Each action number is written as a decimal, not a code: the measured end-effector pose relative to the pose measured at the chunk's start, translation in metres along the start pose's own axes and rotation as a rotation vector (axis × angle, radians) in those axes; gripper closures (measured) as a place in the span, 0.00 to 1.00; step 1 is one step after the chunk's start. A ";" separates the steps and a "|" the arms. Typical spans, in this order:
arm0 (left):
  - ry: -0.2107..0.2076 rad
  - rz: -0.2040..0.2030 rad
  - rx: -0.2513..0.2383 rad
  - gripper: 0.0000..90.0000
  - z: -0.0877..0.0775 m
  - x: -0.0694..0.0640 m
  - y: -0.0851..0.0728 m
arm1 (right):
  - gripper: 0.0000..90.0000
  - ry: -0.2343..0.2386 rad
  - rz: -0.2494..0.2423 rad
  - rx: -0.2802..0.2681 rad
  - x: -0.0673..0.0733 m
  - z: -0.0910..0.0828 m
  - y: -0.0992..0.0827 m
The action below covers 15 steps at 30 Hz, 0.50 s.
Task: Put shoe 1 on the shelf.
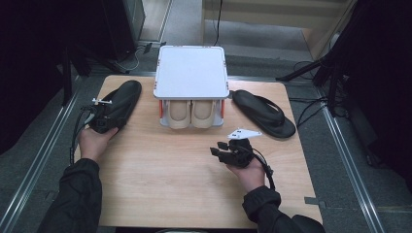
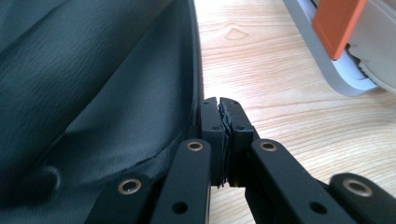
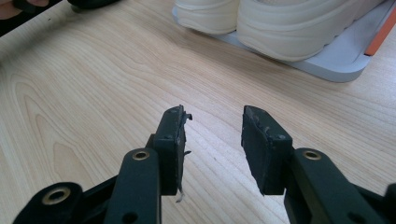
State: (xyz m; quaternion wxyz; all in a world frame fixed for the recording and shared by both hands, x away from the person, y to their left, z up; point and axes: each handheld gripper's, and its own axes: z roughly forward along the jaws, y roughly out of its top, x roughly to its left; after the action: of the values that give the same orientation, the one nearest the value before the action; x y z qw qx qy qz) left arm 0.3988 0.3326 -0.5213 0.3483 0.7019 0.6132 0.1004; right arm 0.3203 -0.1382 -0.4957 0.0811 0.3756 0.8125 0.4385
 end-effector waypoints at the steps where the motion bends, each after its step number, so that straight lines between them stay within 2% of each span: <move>1: 0.003 -0.004 -0.004 0.99 -0.001 0.001 -0.001 | 0.67 0.000 0.000 0.000 0.000 0.000 0.000; 5: 0.014 -0.013 0.000 0.99 -0.006 0.006 -0.005 | 0.67 0.006 -0.004 -0.001 0.001 0.002 0.002; 9: 0.043 -0.024 0.006 0.98 -0.011 0.013 -0.009 | 0.67 0.014 -0.009 0.003 0.001 0.005 0.005; 12: 0.045 -0.046 0.009 0.98 -0.014 0.019 -0.012 | 0.67 0.018 -0.013 0.003 0.002 0.007 0.006; 15: 0.043 -0.048 -0.006 0.99 -0.017 0.020 -0.010 | 0.67 0.021 -0.018 0.004 0.002 0.008 0.007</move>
State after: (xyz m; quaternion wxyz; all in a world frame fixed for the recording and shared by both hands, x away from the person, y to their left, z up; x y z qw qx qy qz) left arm 0.3855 0.3573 -0.5210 0.3394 0.6838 0.6367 0.1089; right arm 0.3262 -0.1292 -0.4952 0.0757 0.3635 0.8175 0.4402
